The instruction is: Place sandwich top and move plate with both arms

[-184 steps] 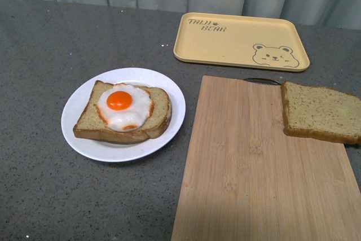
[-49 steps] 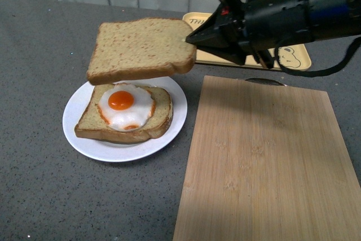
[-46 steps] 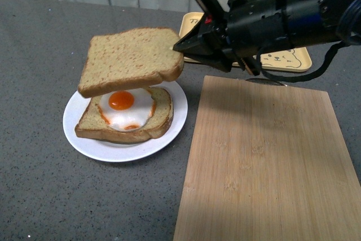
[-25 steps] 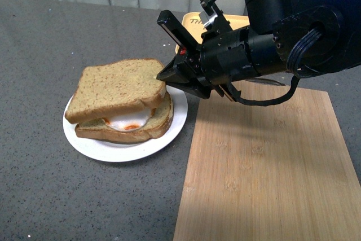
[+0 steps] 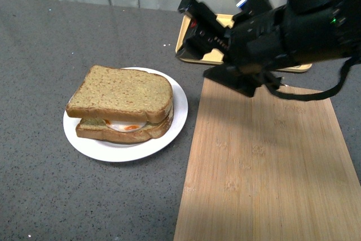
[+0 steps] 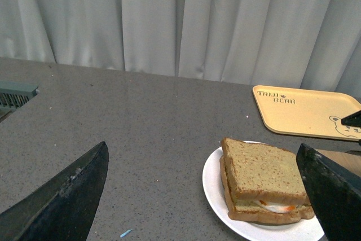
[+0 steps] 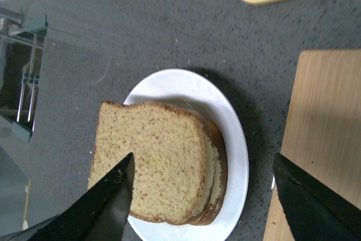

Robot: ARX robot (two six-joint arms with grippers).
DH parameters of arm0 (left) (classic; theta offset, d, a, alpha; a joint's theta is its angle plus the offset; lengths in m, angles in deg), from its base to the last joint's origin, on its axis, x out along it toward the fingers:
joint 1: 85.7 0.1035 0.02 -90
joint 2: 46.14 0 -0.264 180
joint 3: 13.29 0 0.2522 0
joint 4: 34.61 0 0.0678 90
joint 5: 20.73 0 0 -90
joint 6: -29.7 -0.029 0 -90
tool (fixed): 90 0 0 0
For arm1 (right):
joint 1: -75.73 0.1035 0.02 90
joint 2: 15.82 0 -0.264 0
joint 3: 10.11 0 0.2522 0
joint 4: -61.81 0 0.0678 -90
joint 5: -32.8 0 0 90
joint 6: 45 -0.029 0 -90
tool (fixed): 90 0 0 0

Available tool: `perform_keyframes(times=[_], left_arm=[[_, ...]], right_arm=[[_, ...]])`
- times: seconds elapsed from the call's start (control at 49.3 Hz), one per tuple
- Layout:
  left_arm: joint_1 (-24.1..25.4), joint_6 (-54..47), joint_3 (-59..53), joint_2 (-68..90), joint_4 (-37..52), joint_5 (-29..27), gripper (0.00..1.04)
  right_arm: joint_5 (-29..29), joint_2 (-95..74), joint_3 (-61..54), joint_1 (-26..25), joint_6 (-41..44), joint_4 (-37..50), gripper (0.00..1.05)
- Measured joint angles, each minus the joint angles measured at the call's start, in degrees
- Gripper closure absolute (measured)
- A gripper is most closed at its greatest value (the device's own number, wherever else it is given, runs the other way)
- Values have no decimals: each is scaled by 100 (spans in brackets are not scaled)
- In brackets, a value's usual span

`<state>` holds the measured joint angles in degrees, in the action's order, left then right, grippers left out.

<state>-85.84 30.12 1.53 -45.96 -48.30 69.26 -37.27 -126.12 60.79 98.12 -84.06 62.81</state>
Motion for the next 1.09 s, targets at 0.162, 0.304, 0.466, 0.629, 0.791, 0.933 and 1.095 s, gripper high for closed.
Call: perform_keyframes(times=[0.162, 0.304, 0.466, 0.629, 0.791, 0.933, 1.095], left_arm=[[0, 0, 0, -2, -2, 11, 7], [0, 0, 0, 0, -4, -15, 7], [0, 0, 0, -7, -4, -9, 7], [0, 0, 0, -7, -4, 0, 7], [0, 0, 0, -7, -4, 0, 7], [0, 0, 0, -7, -4, 0, 7], [0, 0, 0, -7, -4, 0, 7]], right_arm=[[-3051, -96, -1272, 37, 1847, 3508, 50], [-3886, 275, -2409, -240, 3176, 5475, 70], [-3615, 1222, -3211, -590, 3687, 5912, 93], [-3230, 2052, -4127, -984, 3869, 5781, 104], [-2949, 3021, -4542, -1233, 3888, 5152, 104], [-2743, 4052, -4948, -1493, 3888, 4647, 104], [-2535, 4844, -5261, -1672, 3888, 4129, 104]])
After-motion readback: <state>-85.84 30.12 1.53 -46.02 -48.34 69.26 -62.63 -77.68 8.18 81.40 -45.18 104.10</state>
